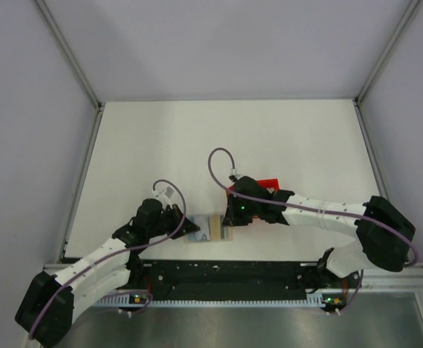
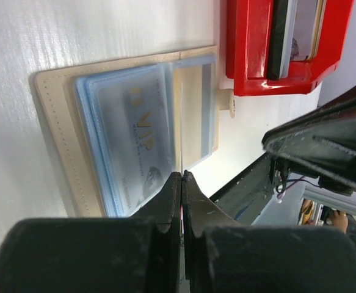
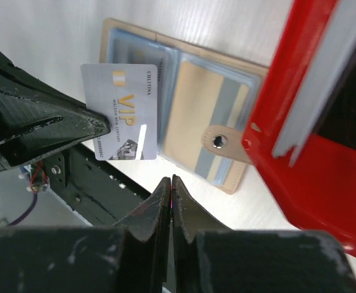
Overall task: Put the credit cards into the card holder
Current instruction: Insert the credit card into the card holder.
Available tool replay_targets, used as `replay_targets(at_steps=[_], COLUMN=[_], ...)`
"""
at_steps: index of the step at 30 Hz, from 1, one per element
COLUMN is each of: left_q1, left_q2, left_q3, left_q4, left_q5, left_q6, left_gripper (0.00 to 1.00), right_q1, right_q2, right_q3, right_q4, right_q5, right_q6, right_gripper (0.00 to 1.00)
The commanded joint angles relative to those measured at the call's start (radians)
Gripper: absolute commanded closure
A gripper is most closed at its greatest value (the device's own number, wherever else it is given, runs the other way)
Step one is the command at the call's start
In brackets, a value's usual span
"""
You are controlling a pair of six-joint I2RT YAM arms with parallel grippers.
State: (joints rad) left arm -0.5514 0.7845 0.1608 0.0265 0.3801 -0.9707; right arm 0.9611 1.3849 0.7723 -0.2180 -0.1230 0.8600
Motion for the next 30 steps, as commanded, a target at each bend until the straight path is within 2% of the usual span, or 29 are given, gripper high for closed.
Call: replay_targets(at_steps=[1,9,16,30], left_q1=[0.002,0.002,0.002,0.007], left_q2=[0.016,0.064,0.097,0.220], left_q3=[0.051,0.055,0.057,0.048], left_q4=[-0.011,0.033,0.122,0.158], left_q5=[-0.020,-0.014,0.006,0.007], left_q6=[0.059,0.096,0.132,0.141], left_gripper=[1.00,1.00,1.00,1.00], right_q1=[0.083,0.094,0.094,0.084], right_q2=[0.104,0.170,0.209,0.269], right_q3=[0.151,0.154,0.145,0.151], right_q4=[-0.093,-0.136,-0.138,-0.144], right_q5=[0.103,0.183,0.172,0.169], right_q6=[-0.044,-0.044,-0.061,-0.079], right_gripper=[1.00,1.00,1.00,1.00])
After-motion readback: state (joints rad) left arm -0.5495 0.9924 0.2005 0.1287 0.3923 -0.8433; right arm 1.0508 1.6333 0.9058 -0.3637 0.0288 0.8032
